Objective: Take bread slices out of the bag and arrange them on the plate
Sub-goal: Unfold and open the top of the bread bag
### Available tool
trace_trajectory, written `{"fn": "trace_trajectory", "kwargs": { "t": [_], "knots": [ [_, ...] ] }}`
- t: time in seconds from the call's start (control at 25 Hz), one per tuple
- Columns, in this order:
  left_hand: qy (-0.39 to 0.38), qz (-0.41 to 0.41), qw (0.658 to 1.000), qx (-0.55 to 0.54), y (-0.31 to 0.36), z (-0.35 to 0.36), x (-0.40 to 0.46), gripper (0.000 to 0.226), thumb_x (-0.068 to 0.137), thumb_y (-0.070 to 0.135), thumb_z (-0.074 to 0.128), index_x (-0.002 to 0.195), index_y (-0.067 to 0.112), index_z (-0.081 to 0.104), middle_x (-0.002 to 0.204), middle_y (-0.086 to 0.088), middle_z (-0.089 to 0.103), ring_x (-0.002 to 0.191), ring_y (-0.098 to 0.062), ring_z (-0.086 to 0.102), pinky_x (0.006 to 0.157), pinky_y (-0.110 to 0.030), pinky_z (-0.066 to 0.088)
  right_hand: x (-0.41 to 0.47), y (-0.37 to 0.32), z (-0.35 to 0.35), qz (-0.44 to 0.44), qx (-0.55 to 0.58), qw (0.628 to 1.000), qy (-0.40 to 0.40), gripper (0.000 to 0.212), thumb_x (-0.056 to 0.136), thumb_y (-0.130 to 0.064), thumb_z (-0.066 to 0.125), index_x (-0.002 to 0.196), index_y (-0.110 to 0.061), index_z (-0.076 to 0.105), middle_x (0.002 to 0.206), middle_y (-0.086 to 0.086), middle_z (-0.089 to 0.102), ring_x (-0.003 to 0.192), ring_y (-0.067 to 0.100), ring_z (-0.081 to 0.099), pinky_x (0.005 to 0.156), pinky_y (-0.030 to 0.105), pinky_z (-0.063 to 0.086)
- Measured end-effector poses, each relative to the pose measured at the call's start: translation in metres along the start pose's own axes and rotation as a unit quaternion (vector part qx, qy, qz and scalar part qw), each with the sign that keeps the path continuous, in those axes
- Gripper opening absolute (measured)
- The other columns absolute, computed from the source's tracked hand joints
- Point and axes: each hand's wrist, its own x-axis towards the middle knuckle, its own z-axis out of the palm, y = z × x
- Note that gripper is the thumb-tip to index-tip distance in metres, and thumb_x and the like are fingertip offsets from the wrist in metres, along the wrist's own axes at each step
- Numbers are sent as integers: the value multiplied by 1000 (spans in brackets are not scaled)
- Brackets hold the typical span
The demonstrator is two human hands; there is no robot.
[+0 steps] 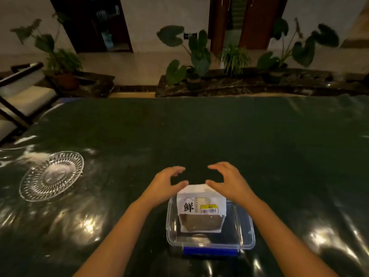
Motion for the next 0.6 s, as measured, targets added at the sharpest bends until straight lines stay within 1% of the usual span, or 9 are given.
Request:
{"fn": "trace_trajectory", "kwargs": {
  "t": [0.08, 0.16, 0.24, 0.32, 0.4, 0.44, 0.52, 0.6],
  "knots": [
    [-19, 3, 1000, 5, -2, 8, -2, 44, 80, 31, 66, 122, 35, 52, 126, 11, 55, 110, 2, 48, 88, -19, 39, -6, 6, 7, -4, 7, 1000, -17, 44, 81, -32, 64, 123, -27, 52, 130, -1, 49, 122, 16, 43, 101, 35, 41],
    [-20, 3, 1000, -2, -8, 17, -7, 38, 80, 24, 68, 115, 33, 58, 117, 12, 58, 105, 2, 52, 87, -18, 44, -17, 15, 17, -1, 23, 999, -26, 38, 82, -28, 63, 119, -25, 57, 125, -1, 54, 118, 15, 47, 98, 34, 43],
    [-8, 11, 1000, 0, -10, 24, -10, 31, 79, 20, 69, 107, 31, 63, 106, 14, 61, 99, 0, 56, 81, -20, 50, -24, 23, 23, 0, 48, 999, -10, 35, 83, -25, 62, 119, -24, 58, 122, 0, 57, 116, 14, 47, 98, 35, 44],
    [-1, 18, 1000, 13, -12, 28, -10, 29, 78, 19, 70, 105, 28, 65, 101, 15, 60, 96, -2, 57, 74, -18, 50, -27, 30, 25, -21, 41, 999, 10, 36, 85, -23, 61, 120, -23, 58, 123, 1, 57, 117, 13, 47, 98, 33, 44],
    [2, 33, 999, 40, -14, 32, -11, 29, 78, 19, 70, 105, 25, 66, 101, 14, 59, 95, -2, 55, 74, -15, 47, -29, 34, 28, -53, 9, 998, 24, 36, 85, -20, 60, 121, -20, 58, 122, 4, 59, 115, 15, 51, 96, 30, 45],
    [5, 42, 998, 54, -15, 34, -10, 28, 78, 19, 70, 106, 23, 66, 101, 12, 59, 94, -2, 55, 76, -15, 46, -29, 35, 28, -68, -9, 997, 29, 36, 85, -18, 61, 121, -18, 58, 121, 6, 61, 112, 17, 53, 94, 32, 47],
    [19, 45, 996, 68, -16, 37, -8, 26, 79, 19, 69, 106, 20, 66, 102, 7, 61, 93, -2, 54, 79, -16, 46, -26, 37, 29, -100, -47, 993, 37, 38, 81, -15, 66, 118, -13, 60, 116, 12, 65, 106, 24, 59, 88, 39, 53],
    [27, 42, 996, 73, -17, 39, -5, 26, 80, 19, 68, 106, 18, 66, 101, 6, 61, 93, -4, 54, 82, -20, 47, -22, 38, 30, -108, -48, 992, 39, 37, 78, -14, 69, 115, -11, 62, 111, 14, 67, 102, 25, 62, 84, 42, 55]
  ]
}}
